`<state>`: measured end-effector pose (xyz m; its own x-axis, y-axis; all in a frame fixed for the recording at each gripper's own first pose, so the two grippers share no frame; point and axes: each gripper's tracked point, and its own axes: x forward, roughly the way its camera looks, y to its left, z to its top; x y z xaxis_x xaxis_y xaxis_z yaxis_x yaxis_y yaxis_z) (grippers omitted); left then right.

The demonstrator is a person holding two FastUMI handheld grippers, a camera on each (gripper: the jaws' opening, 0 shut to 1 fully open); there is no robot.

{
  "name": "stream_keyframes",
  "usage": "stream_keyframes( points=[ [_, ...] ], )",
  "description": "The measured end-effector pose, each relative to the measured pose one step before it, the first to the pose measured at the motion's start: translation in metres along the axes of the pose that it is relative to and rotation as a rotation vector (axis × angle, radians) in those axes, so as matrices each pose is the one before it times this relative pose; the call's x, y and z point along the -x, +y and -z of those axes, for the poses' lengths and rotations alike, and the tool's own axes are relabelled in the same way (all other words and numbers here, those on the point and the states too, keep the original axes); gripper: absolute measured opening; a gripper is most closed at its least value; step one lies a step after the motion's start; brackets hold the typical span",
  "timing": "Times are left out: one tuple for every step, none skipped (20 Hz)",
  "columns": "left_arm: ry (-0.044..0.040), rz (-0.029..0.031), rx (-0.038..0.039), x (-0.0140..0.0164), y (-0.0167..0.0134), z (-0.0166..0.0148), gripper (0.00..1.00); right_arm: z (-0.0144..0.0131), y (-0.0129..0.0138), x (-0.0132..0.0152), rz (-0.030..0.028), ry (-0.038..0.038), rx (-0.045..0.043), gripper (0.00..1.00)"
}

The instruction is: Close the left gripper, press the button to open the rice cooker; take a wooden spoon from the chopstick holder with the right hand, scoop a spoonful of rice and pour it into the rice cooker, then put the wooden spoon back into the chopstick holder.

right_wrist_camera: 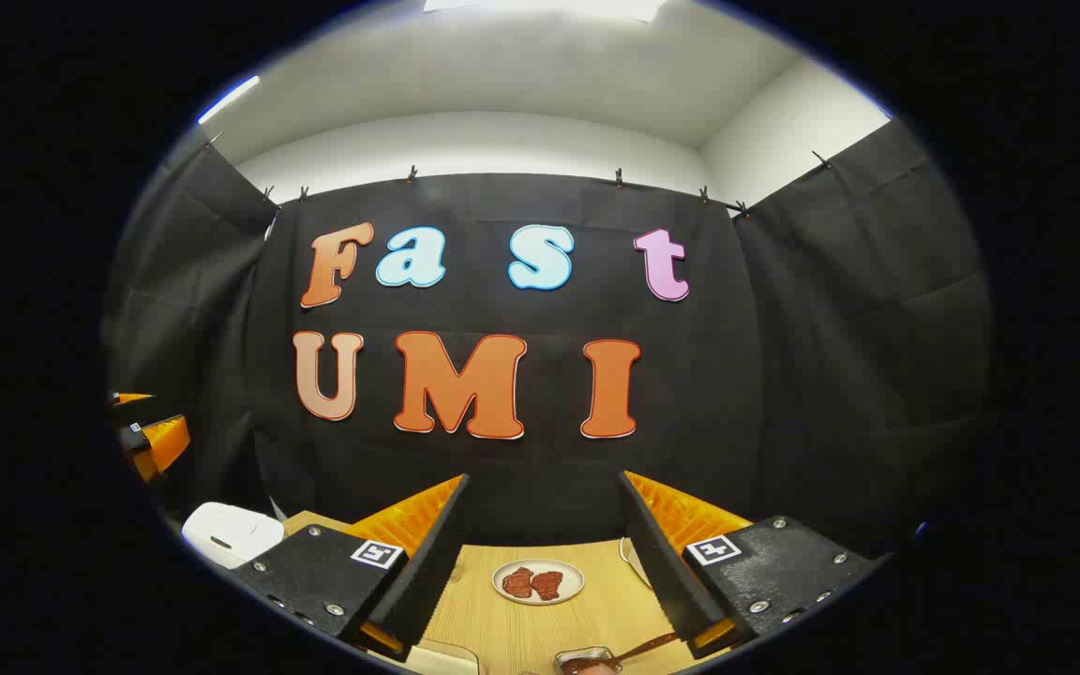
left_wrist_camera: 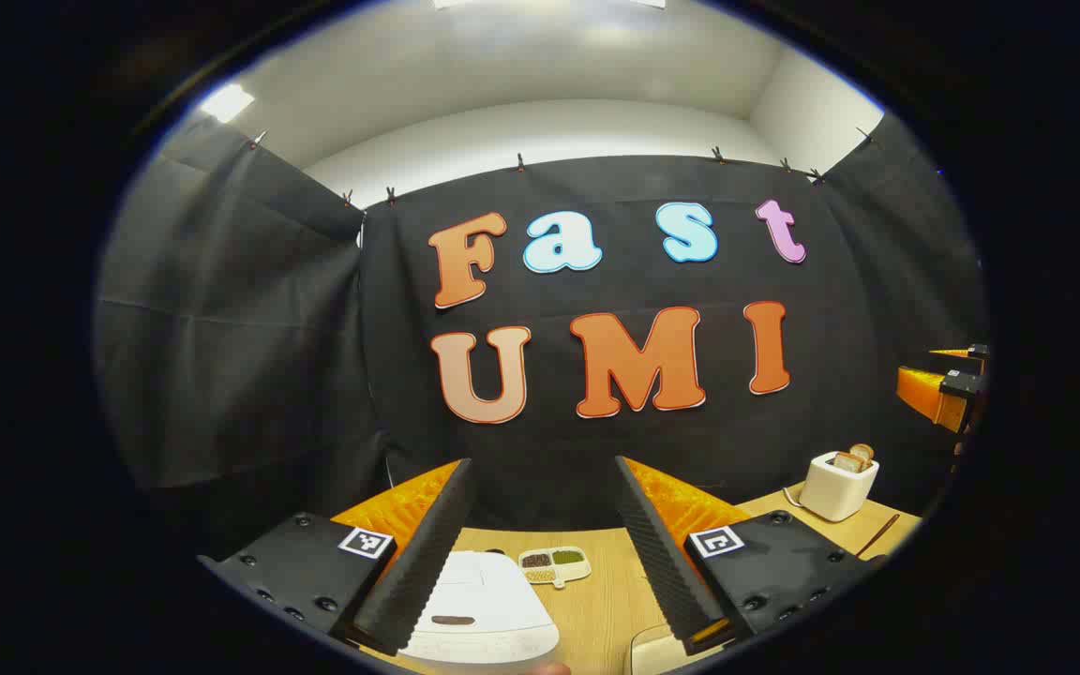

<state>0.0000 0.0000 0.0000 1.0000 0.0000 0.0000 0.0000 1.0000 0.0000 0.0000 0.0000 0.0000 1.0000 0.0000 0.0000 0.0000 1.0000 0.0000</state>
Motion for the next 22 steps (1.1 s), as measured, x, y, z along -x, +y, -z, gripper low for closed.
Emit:
stream_keyframes(
  points=[
    [0.00659, 0.00487, 0.00830, 0.00122, -0.00246, 0.00343, 1.00, 0.00135, -0.00003, 0.00079, 0.00024, 0.00010, 0.00414, 0.98],
    [0.00588, 0.00114, 0.00575, 0.00065, -0.00188, 0.00177, 1.00, 0.00104, 0.00002, -0.00024, 0.00013, 0.00063, 0.00446, 0.94],
    [0.00334, 0.00071, 0.00470, 0.00006, 0.00083, 0.00053, 0.99, 0.00130, 0.00060, -0.00036, -0.00114, 0.00194, 0.00201, 0.94],
    [0.00080, -0.00061, 0.00097, -0.00043, -0.00018, 0.00040, 0.99, 0.00043, 0.00152, -0.00039, -0.00337, 0.00205, 0.00043, 0.98],
    [-0.00043, -0.00319, -0.00134, 0.00043, 0.00114, 0.00055, 0.99, -0.00009, 0.00106, -0.00039, -0.00347, 0.00123, -0.00187, 0.94],
    [-0.00132, -0.00191, -0.00105, 0.00020, 0.00130, -0.00071, 0.99, -0.00055, 0.00160, -0.00021, -0.00416, 0.00003, -0.00156, 0.97],
    [-0.00359, -0.00227, 0.00035, 0.00053, 0.00106, -0.00042, 0.99, -0.00015, 0.00115, -0.00131, -0.00135, -0.00153, -0.00002, 0.94],
    [-0.00368, -0.00298, -0.00059, -0.00037, 0.00069, -0.00090, 0.99, -0.00027, 0.00010, -0.00081, -0.00228, -0.00134, 0.00103, 0.94],
    [-0.00191, -0.00273, -0.00126, 0.00043, 0.00114, -0.00086, 0.99, -0.00045, 0.00072, 0.00028, -0.00079, -0.00174, 0.00142, 0.94],
    [-0.00020, -0.00403, -0.00214, 0.00014, 0.00140, 0.00066, 0.99, 0.00035, 0.00050, -0.00072, -0.00215, -0.00012, 0.00035, 0.94],
    [-0.00016, -0.00215, -0.00059, -0.00024, 0.00155, -0.00038, 0.99, 0.00022, 0.00137, -0.00006, -0.00314, -0.00042, -0.00052, 0.94],
    [-0.00177, -0.00349, -0.00098, 0.00073, 0.00121, -0.00043, 0.99, 0.00020, 0.00145, -0.00025, -0.00284, 0.00010, -0.00195, 0.94],
    [-0.00278, -0.00275, -0.00040, 0.00004, 0.00057, -0.00078, 0.99, 0.00035, 0.00152, -0.00072, -0.00455, -0.00044, -0.00239, 0.94],
    [-0.00222, -0.00430, -0.00183, -0.00147, 0.00099, -0.00152, 0.99, -0.00051, 0.00108, -0.00058, -0.00266, -0.00238, -0.00201, 0.94],
    [-0.00430, -0.00232, -0.00233, 0.00140, 0.00038, -0.00099, 0.99, -0.00035, 0.00140, -0.00035, -0.00448, -0.00347, -0.00113, 0.94],
    [-0.00226, -0.00184, -0.00361, -0.00133, 0.00025, -0.00078, 0.99, -0.00124, 0.00184, -0.00060, -0.00524, -0.00525, 0.00044, 0.94],
    [-0.00008, -0.00209, -0.00347, 0.00027, 0.00067, 0.00052, 0.99, -0.00016, 0.00180, -0.00118, -0.00591, -0.00218, 0.00058, 0.94],
    [-0.00063, 0.00069, -0.00306, -0.00002, -0.00037, -0.00106, 0.99, 0.00021, 0.00260, -0.00064, -0.00688, -0.00292, 0.00178, 0.98],
    [-0.00026, -0.00596, -0.00444, 0.00002, 0.00174, -0.00098, 0.99, -0.00045, 0.00143, -0.00088, -0.00395, -0.00145, 0.00267, 0.94],
    [-0.00187, -0.00492, -0.00209, -0.00036, 0.00222, -0.00114, 0.99, 0.00003, 0.00089, -0.00067, -0.00591, 0.00065, 0.00183, 0.94],
    [0.00218, -0.00475, 0.00017, 0.00060, 0.00163, 0.00073, 0.99, -0.00013, 0.00163, -0.00155, -0.00423, 0.00023, 0.00021, 0.94],
    [-0.00064, -0.00961, 0.00354, 0.00033, 0.00362, 0.00000, 0.99, -0.00002, 0.00164, -0.00097, -0.00504, 0.00123, -0.00193, 0.94]
  ],
)
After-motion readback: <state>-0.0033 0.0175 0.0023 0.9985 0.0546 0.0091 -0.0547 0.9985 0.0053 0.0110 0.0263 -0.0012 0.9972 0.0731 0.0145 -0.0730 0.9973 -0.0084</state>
